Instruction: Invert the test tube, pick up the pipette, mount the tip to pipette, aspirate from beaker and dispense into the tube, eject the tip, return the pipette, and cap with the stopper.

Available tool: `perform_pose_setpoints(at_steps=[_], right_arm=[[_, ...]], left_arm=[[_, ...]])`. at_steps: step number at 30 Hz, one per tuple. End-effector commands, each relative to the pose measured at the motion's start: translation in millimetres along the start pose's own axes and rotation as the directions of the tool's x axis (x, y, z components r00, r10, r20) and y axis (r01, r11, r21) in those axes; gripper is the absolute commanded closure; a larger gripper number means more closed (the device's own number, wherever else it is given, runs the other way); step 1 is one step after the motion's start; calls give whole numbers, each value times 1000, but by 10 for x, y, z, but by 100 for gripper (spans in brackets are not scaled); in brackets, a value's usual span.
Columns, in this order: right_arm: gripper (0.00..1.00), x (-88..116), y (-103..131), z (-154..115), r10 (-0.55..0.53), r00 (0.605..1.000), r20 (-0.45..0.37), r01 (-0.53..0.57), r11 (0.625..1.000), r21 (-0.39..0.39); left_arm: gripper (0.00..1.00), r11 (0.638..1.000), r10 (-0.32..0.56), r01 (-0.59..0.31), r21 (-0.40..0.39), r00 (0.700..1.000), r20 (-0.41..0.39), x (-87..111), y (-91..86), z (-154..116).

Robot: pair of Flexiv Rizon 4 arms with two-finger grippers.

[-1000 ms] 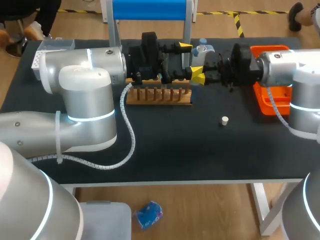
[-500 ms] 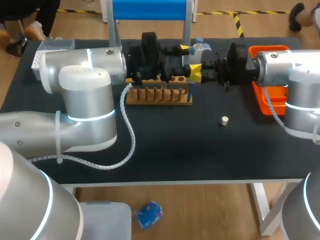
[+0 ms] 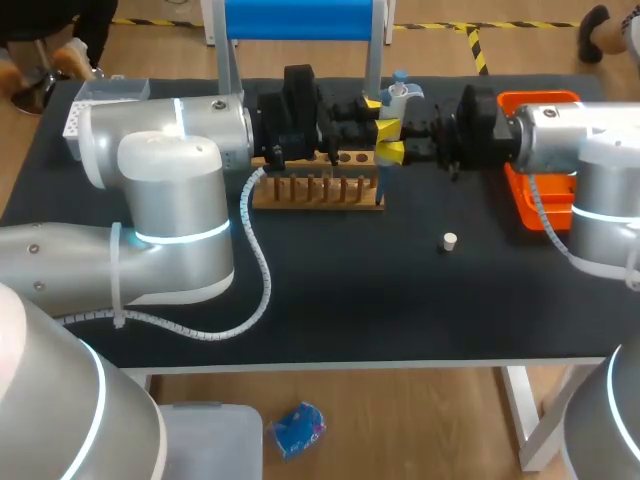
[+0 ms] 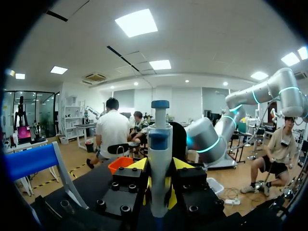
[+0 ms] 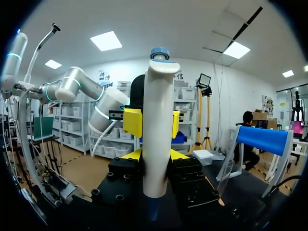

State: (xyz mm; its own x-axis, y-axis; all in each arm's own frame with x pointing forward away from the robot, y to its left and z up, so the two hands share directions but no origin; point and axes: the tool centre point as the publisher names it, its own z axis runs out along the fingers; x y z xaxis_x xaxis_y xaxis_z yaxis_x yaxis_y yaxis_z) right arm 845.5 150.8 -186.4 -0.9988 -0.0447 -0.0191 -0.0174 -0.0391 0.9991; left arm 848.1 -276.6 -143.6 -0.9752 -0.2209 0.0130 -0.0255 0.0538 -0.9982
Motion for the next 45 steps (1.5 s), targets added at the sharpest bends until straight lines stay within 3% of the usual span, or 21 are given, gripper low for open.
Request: perform_pose_setpoints(at_steps=[1, 7, 14, 23, 27, 42, 45], right_arm=[[0, 12, 12, -17, 2, 1000, 11, -2, 1000, 8], [0, 9, 38, -157, -1, 1000, 21, 1, 1000, 21], [0, -95, 126, -552, -27, 997, 77, 22, 998, 66], [0, -418, 288, -1096, -74, 980, 184, 35, 979, 203], [0, -517, 322, -1073, -86, 975, 203, 32, 966, 255], [0, -517, 322, -1073, -86, 975, 203, 32, 966, 255], [0, -517, 322, -1073, -86, 975, 203, 32, 966, 255]], left_arm=[[100, 1000, 1, -1, 4, 1000, 5, -9, 14, 15], [100, 1000, 1, -1, 4, 1000, 5, -9, 14, 15], [100, 1000, 1, -1, 4, 1000, 5, -9, 14, 15], [100, 1000, 1, -1, 4, 1000, 5, -9, 14, 15], [100, 1000, 1, -1, 4, 1000, 5, -9, 14, 15], [100, 1000, 6, -6, -3, 1000, -17, -14, -1, 63], [100, 1000, 2, -3, -24, 1000, -4, -67, -33, -39]])
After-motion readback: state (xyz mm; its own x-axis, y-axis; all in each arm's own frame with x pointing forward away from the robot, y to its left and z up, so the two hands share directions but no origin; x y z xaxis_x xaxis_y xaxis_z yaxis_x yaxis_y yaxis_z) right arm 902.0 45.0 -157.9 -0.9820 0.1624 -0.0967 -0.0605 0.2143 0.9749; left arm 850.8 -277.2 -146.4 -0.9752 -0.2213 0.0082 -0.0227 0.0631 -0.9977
